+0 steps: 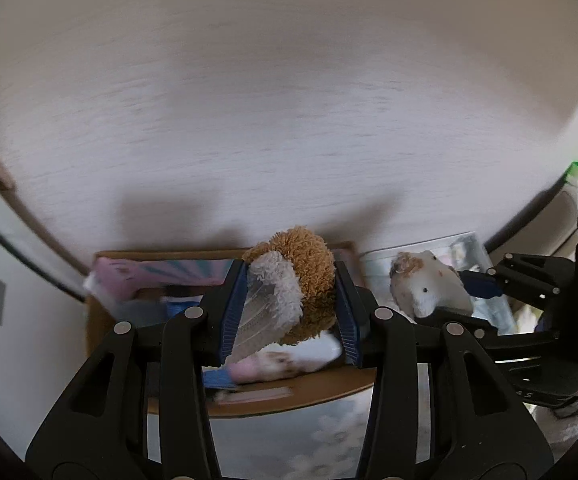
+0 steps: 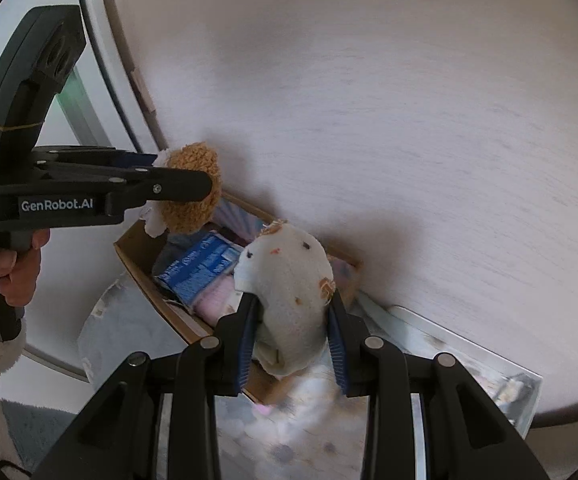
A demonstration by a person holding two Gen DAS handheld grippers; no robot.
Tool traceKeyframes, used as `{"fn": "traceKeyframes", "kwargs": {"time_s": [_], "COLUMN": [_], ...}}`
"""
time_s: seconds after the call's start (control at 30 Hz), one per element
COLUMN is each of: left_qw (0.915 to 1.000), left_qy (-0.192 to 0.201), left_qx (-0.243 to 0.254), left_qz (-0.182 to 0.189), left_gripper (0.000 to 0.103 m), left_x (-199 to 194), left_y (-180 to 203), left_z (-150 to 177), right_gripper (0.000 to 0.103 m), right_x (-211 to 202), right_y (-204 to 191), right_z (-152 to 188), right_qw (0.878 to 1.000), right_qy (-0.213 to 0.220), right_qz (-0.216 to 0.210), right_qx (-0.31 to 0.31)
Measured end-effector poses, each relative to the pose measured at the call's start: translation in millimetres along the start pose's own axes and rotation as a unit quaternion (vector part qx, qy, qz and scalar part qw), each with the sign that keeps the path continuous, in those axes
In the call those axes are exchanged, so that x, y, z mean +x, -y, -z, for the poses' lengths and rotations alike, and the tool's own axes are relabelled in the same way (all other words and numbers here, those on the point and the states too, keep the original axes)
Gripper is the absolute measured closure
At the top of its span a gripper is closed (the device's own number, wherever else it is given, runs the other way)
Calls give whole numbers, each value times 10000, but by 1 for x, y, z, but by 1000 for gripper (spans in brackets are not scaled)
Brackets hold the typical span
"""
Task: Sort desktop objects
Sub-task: 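Carry the brown slipper and white pouch into the cardboard box and release both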
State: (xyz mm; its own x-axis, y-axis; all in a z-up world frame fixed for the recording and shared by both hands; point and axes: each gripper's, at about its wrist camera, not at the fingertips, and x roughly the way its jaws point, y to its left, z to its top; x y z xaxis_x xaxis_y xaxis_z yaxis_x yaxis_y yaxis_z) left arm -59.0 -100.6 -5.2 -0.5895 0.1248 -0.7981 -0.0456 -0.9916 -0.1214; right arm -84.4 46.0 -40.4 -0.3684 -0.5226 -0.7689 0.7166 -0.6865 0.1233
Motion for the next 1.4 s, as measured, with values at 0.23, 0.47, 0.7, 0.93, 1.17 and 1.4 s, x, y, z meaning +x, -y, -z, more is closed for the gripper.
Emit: {"fn": "traceKeyframes", "kwargs": {"time_s": [0.23,0.47,0.7,0.93,1.17,1.4], "left_qw": [9979,9959,9956,9943,9951,9977], "left_qy": [-146,-425,-477,-168,-66,33], "left_qx": [179,244,229,139,374,485], "left_qz": [-611,-767,-776,-1042,-912,-476], "left_gripper": [64,64,63,1,1,1], "left_x": [14,37,46,31,20,11], "left_y": [-38,-61,-77,-78,-61,-34], "left_z": [16,34,48,45,41,35], "right_gripper": [73,73,63,22,22,22], "right_x": [27,59,74,59,28,-13], "right_y": [-17,-27,-39,-39,-33,-22], "right_z": [-9,-13,-12,-9,5,22], "right_qw": [9998,9987,9980,9976,9963,9910], "right_qy": [-159,-395,-479,-147,61,379], "right_qz": [7,-8,50,226,499,1035], "right_qx": [73,309,401,639,698,753]}}
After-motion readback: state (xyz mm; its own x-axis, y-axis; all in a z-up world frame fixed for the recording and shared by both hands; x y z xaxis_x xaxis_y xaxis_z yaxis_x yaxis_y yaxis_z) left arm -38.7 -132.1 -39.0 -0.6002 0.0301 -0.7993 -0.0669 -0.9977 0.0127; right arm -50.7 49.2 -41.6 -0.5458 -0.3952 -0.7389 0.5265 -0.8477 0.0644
